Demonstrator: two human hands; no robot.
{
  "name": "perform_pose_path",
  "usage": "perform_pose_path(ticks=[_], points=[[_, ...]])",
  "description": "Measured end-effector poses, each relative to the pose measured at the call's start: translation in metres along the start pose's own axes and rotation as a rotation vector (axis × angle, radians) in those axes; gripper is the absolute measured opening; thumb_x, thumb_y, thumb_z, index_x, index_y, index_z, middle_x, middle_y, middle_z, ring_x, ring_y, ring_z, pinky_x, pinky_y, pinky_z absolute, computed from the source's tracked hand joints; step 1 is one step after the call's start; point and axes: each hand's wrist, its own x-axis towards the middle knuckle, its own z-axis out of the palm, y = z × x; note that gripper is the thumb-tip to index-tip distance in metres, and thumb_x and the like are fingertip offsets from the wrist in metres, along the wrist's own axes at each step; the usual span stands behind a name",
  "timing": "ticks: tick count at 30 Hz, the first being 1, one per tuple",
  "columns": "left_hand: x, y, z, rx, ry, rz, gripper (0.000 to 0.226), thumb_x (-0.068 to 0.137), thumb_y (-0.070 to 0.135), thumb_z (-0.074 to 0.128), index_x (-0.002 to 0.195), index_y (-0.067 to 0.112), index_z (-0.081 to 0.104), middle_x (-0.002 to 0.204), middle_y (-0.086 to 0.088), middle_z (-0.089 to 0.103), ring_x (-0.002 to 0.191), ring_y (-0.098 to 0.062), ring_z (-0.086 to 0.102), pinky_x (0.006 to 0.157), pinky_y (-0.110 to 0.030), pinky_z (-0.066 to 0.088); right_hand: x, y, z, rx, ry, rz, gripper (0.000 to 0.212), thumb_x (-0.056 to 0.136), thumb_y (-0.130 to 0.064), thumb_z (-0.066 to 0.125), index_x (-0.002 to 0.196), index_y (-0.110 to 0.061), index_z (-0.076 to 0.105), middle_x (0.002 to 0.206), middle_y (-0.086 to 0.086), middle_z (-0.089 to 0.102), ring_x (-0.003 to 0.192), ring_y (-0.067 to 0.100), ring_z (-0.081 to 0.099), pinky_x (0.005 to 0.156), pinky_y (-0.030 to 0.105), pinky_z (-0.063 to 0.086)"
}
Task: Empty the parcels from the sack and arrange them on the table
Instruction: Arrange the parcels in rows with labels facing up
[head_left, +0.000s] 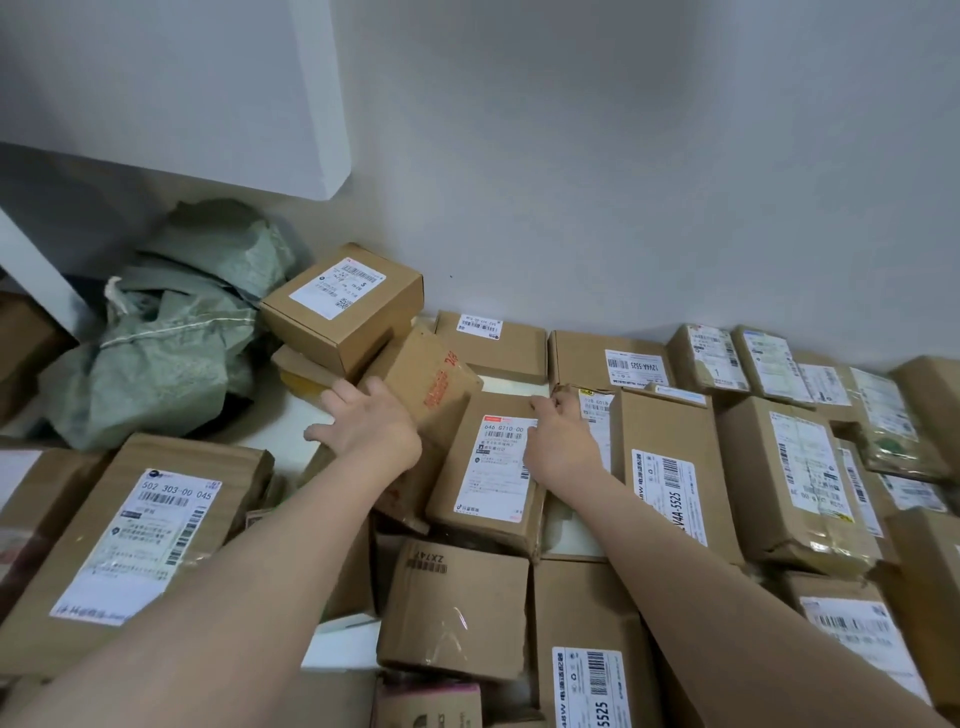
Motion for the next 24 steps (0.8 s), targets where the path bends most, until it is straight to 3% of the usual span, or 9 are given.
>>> perform_pose_path(ticks=[3,7,12,15,17,18,21,23,24], points=[[0.014,-0.003,-0.001,-0.244,-0.033,-0.024,0.079,0.072,0.033,0.077,0.133,0.018,0.028,0.134,-0.019,0.035,0.127,-0.035,0.031,0.106,-0.052,0.033,0.004,0.003,0.000,-0.003,0.025,-0.002,0.052,0.088,-0.003,0.051,0.139,-0.012,0.040,0.151,0.008,0.021,0.115,0.032,0.053,0.091,0.038,0.049],[0.028,-0.017,-0.002,-0.507,-0.127,-0.045,0.080,0.071,0.034,0.079,0.127,0.020,0.024,0.121,-0.015,0.046,0.115,-0.033,0.045,0.094,-0.047,0.045,0.005,0.008,0.000,0.045,0.037,0.011,0.051,0.090,-0.006,0.051,0.139,-0.015,0.040,0.150,0.004,0.023,0.117,0.030,0.052,0.093,0.037,0.047],[0.006,-0.012,-0.009,-0.315,0.074,0.006,0.085,0.059,0.040,0.084,0.123,0.026,0.030,0.129,-0.015,0.036,0.122,-0.032,0.033,0.098,-0.042,0.030,0.000,0.004,0.003,0.146,0.080,-0.037,0.045,0.093,-0.012,0.051,0.138,-0.013,0.043,0.148,0.002,0.026,0.115,0.023,0.054,0.087,0.029,0.042],[-0.009,-0.003,-0.013,-0.138,0.198,0.053,0.082,0.062,0.039,0.080,0.124,0.026,0.027,0.128,-0.016,0.032,0.119,-0.032,0.030,0.097,-0.041,0.028,-0.007,-0.002,0.004,0.199,0.109,-0.038,0.052,0.089,-0.003,0.055,0.138,-0.012,0.041,0.153,0.003,0.019,0.117,0.023,0.053,0.082,0.024,0.042],[-0.015,-0.003,-0.013,-0.109,0.235,0.081,0.083,0.063,0.040,0.078,0.127,0.027,0.026,0.127,-0.016,0.031,0.118,-0.031,0.030,0.097,-0.041,0.028,-0.016,-0.008,0.005,0.183,0.113,-0.038,0.058,0.088,-0.002,0.059,0.140,-0.015,0.039,0.157,0.005,0.009,0.127,0.026,0.045,0.085,0.025,0.043],[-0.017,-0.004,-0.011,-0.110,0.239,0.090,0.084,0.064,0.041,0.078,0.128,0.027,0.025,0.127,-0.016,0.031,0.117,-0.031,0.030,0.097,-0.040,0.028,-0.022,-0.011,0.006,0.149,0.102,-0.079,0.058,0.089,-0.011,0.063,0.141,-0.018,0.038,0.157,0.005,0.008,0.134,0.027,0.035,0.095,0.029,0.042],[-0.017,-0.008,-0.005,-0.125,0.243,0.085,0.086,0.063,0.041,0.077,0.130,0.027,0.025,0.126,-0.015,0.031,0.116,-0.030,0.031,0.095,-0.040,0.028,-0.037,-0.017,0.014,-0.041,-0.134,-0.270,0.080,0.079,-0.048,0.071,0.147,-0.031,0.031,0.157,0.002,0.012,0.145,0.024,0.010,0.119,0.044,0.018],[-0.018,-0.009,0.001,-0.137,0.246,0.083,0.086,0.063,0.041,0.076,0.132,0.027,0.025,0.126,-0.015,0.031,0.115,-0.030,0.031,0.094,-0.039,0.028,-0.043,-0.021,0.023,-0.193,-0.299,-0.315,0.094,0.075,-0.055,0.072,0.151,-0.034,0.020,0.160,0.000,0.001,0.148,0.024,-0.004,0.120,0.050,0.004],[-0.019,-0.009,0.003,-0.144,0.245,0.083,0.087,0.064,0.042,0.076,0.132,0.027,0.025,0.126,-0.015,0.031,0.114,-0.030,0.032,0.093,-0.038,0.028,-0.042,-0.021,0.027,-0.242,-0.304,-0.302,0.094,0.077,-0.053,0.070,0.152,-0.033,0.017,0.161,0.000,-0.003,0.148,0.024,-0.008,0.119,0.052,0.000]])
